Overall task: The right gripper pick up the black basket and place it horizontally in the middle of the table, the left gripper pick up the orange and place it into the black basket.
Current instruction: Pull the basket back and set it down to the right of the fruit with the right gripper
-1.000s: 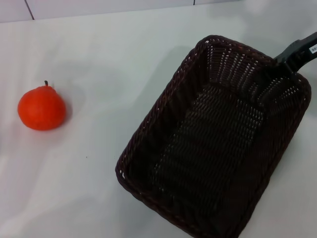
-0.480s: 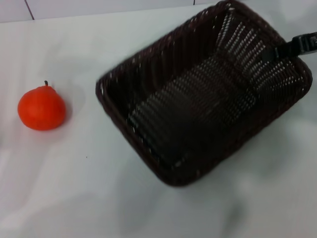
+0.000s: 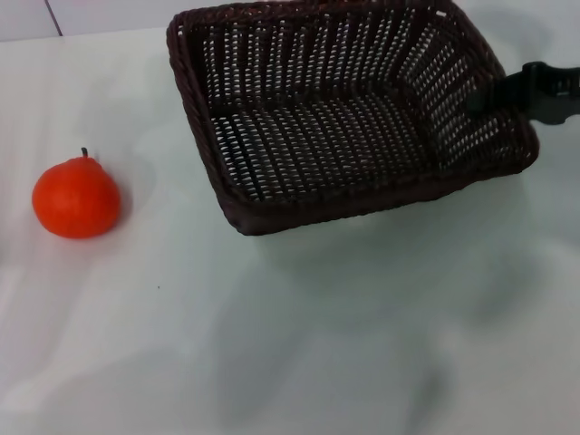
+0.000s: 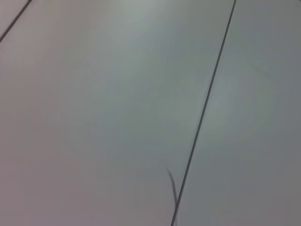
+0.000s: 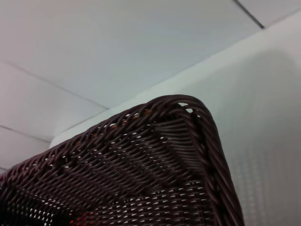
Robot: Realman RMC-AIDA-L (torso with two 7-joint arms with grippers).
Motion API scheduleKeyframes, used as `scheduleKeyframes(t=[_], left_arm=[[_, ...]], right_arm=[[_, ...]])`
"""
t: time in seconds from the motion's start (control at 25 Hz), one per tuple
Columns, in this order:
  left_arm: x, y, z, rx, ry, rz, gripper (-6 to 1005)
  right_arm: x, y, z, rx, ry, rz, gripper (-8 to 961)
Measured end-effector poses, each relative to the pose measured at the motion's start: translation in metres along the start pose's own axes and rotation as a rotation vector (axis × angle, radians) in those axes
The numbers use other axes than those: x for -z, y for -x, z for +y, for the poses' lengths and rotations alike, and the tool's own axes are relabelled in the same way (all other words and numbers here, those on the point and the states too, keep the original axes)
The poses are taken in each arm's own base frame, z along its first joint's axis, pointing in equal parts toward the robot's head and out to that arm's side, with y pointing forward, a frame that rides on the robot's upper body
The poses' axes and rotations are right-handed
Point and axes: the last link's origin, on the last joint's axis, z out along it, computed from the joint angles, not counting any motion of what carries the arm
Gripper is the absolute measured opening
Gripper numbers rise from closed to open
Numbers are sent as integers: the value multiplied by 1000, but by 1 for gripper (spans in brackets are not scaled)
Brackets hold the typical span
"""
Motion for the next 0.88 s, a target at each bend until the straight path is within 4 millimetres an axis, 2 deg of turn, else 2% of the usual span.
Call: scheduleKeyframes(t=[0.64, 0.88], left_arm=[[-2, -2, -1, -8, 4, 4, 690], [-2, -2, -1, -8, 5, 4, 691]], right_arm=[[-41, 26, 5, -149, 21, -40, 157], [-45, 30, 6, -168, 17, -21, 158]])
